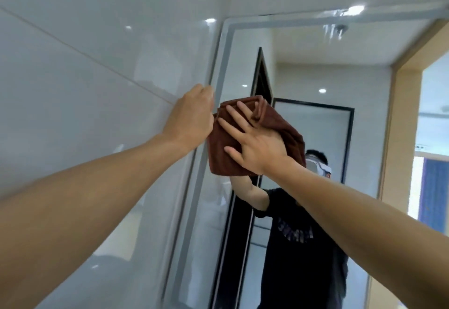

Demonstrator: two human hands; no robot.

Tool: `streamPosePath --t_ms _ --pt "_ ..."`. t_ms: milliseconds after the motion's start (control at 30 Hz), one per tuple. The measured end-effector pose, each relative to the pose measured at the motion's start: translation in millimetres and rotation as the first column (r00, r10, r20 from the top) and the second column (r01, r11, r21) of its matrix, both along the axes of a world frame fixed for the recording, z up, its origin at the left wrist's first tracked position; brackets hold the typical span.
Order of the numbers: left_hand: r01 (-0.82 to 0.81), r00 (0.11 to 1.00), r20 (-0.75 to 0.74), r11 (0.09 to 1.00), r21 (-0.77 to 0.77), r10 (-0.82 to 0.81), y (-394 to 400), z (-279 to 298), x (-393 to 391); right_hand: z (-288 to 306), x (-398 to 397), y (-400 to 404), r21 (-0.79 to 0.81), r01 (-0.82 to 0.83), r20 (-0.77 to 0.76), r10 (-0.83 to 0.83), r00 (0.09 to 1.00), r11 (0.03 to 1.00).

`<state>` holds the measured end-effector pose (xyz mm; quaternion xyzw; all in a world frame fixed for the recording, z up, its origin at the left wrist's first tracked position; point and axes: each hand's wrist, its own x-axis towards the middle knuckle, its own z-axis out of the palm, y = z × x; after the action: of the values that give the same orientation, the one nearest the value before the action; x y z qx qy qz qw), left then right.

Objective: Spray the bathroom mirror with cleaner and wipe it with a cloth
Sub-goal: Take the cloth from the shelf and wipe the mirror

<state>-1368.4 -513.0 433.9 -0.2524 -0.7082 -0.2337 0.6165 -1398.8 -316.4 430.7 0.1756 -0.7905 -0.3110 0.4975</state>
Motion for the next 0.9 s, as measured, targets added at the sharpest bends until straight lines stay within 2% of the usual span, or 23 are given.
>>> streamPosePath --t_ms 167,300,433,600,767,900 --pt "-0.084 0.996 -0.011 0.994 -0.073 0.084 16.7 -9.4 -4.9 78.6 48.9 79.7 -0.161 0.021 -0.165 -0.048 0.985 0.987" --pt "-0.244 0.97 -0.009 0.966 -0.081 0.244 47.7 -8.8 1.9 137.2 107.5 170.9 -0.366 0.028 -0.288 -0.141 0.947 0.93" --pt "-0.258 0.966 0.009 0.963 -0.075 0.259 88.6 3.5 14.6 156.4 170.5 267.3 -0.547 0.043 -0.382 -0.295 0.876 0.836" --pt "-0.146 0.989 -0.023 0.989 -0.008 0.146 139.3 8.0 30.2 139.4 231.6 358.4 -0.704 0.039 -0.402 -0.444 0.801 0.709" --pt "-0.072 0.992 -0.111 0.995 -0.063 0.065 172.3 12.6 44.2 135.1 229.1 349.7 -0.738 0.023 -0.395 -0.46 0.795 0.674" --pt "-0.044 0.996 -0.076 0.998 -0.054 0.04 173.8 26.1 48.5 129.3 191.3 289.2 -0.66 0.038 -0.394 -0.389 0.833 0.75"
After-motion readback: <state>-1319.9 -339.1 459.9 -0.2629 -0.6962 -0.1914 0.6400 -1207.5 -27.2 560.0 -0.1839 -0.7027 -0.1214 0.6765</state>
